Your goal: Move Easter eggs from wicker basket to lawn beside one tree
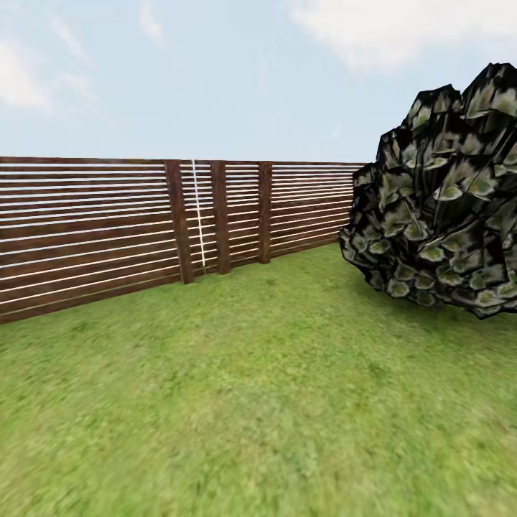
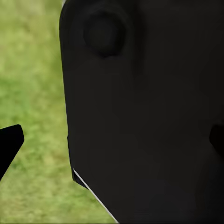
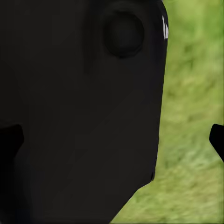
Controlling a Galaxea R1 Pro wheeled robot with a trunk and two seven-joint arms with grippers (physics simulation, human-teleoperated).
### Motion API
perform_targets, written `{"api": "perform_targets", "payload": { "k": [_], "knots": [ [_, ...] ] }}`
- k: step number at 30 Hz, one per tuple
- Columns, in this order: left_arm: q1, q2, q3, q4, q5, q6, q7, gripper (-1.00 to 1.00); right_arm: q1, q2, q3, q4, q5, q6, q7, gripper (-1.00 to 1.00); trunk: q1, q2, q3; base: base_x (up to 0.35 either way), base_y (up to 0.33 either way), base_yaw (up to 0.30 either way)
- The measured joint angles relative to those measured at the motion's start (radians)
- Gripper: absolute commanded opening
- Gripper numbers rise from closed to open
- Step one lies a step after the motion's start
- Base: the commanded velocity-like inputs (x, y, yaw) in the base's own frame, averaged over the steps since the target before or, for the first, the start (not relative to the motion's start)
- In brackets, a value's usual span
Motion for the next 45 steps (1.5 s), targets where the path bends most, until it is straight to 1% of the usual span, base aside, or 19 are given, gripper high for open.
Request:
{"api": "perform_targets", "payload": {
  "k": [2, 3, 7, 10, 13, 45],
  "knots": [
    [0.012, 0.011, 0.003, 0.005, 0.001, 0.001, 0.003, 1.00, 0.001, -0.011, 0.003, 0.004, 0.005, 0.005, 0.002, 1.00, 0.000, 0.000, 0.000, 0.000, 0.000, 0.000],
    [0.012, 0.012, 0.003, 0.005, 0.001, 0.001, 0.003, 1.00, 0.001, -0.013, 0.003, 0.004, 0.005, 0.005, 0.002, 1.00, 0.000, 0.000, 0.000, 0.000, 0.000, 0.000],
    [0.035, 0.035, 0.005, 0.003, 0.001, 0.000, 0.002, 1.00, 0.003, -0.034, 0.001, 0.003, 0.003, 0.002, -0.001, 1.00, 0.000, 0.000, 0.000, 0.000, 0.000, 0.048],
    [0.052, 0.049, 0.006, 0.003, 0.003, 0.000, 0.003, 1.00, 0.003, -0.027, -0.001, 0.003, 0.000, -0.001, -0.001, 1.00, 0.000, 0.000, 0.000, 0.000, 0.000, 0.252],
    [0.068, 0.050, 0.007, 0.003, 0.004, 0.000, 0.003, 1.00, 0.003, -0.028, -0.001, 0.003, -0.001, 0.001, -0.001, 1.00, 0.000, 0.000, 0.000, 0.000, 0.000, 0.263],
    [0.068, 0.050, 0.007, 0.003, 0.003, 0.000, 0.003, 1.00, 0.002, -0.024, 0.000, 0.003, 0.001, 0.001, -0.001, 1.00, 0.000, 0.000, 0.000, 0.000, 0.000, 0.264]
  ]
}}
